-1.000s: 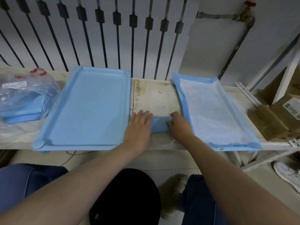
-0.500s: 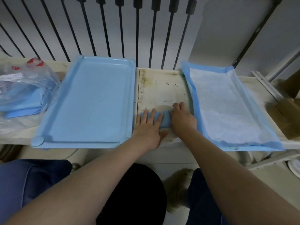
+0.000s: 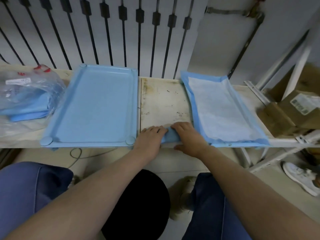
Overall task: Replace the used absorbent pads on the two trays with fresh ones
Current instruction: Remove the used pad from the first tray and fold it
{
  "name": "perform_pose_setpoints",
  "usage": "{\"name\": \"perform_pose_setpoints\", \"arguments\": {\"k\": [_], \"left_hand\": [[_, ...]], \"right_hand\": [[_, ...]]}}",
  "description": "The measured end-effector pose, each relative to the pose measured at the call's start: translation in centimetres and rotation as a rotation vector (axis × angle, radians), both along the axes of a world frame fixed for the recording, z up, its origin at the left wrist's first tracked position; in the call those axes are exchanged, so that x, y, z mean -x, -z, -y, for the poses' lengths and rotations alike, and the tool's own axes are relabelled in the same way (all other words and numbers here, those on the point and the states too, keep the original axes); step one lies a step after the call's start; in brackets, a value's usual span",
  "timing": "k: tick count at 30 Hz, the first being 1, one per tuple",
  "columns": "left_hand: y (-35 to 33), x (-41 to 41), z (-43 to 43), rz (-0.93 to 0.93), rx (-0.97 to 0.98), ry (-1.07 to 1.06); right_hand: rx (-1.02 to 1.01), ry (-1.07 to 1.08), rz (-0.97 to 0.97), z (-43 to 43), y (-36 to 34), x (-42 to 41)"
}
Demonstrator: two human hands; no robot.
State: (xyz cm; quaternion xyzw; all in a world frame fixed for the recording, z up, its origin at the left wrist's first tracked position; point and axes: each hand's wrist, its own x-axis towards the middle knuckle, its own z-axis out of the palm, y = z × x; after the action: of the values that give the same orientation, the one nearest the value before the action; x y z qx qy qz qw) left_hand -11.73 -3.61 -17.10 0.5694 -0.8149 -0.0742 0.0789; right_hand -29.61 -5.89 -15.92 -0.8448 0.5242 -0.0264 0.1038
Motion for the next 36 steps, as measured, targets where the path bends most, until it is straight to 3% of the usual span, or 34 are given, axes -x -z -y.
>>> {"name": "perform_pose_setpoints", "arguments": {"k": [4, 7, 16, 20, 26, 29, 33, 36], "left_hand": [[-1.1, 0.1, -2.0, -0.054, 0.132, -0.009], [-1.8, -0.5, -3.2, -0.031, 0.155, 0.012], [-1.0, -4.0, -6.5, -0.068, -0.09, 0.054], [1.9, -6.1, -8.1, -0.057, -0.213, 0.013], [8.2, -8.5, -9.7, -0.182, -0.425, -0.099], [11.2, -9.6, -10.7, -0.17, -0.456, -0.179], [14.8, -11.7, -11.5, -0.003, -0.517, -0.308], [16.8, -12.6, -11.6, -0.057, -0.584, -0.432]], "right_hand": [[0.144, 0.024, 0.021, -2.2, -0.3, -0.1], [0.063, 0.014, 0.041, -3.3, -1.3, 0.1], [-0.202, -0.039, -0.027, -6.4, -1.3, -2.1], [-0.3, -0.001, 0.099, -7.7, 1.7, -3.3], [-0.42, 0.081, 0.251, -9.6, 6.4, -4.7], [-0.458, 0.113, 0.121, -9.7, 8.8, -5.5], [-0.488, 0.201, -0.128, -9.2, 12.1, -6.7], [-0.493, 0.238, -0.188, -9.3, 14.9, -7.8]]}}
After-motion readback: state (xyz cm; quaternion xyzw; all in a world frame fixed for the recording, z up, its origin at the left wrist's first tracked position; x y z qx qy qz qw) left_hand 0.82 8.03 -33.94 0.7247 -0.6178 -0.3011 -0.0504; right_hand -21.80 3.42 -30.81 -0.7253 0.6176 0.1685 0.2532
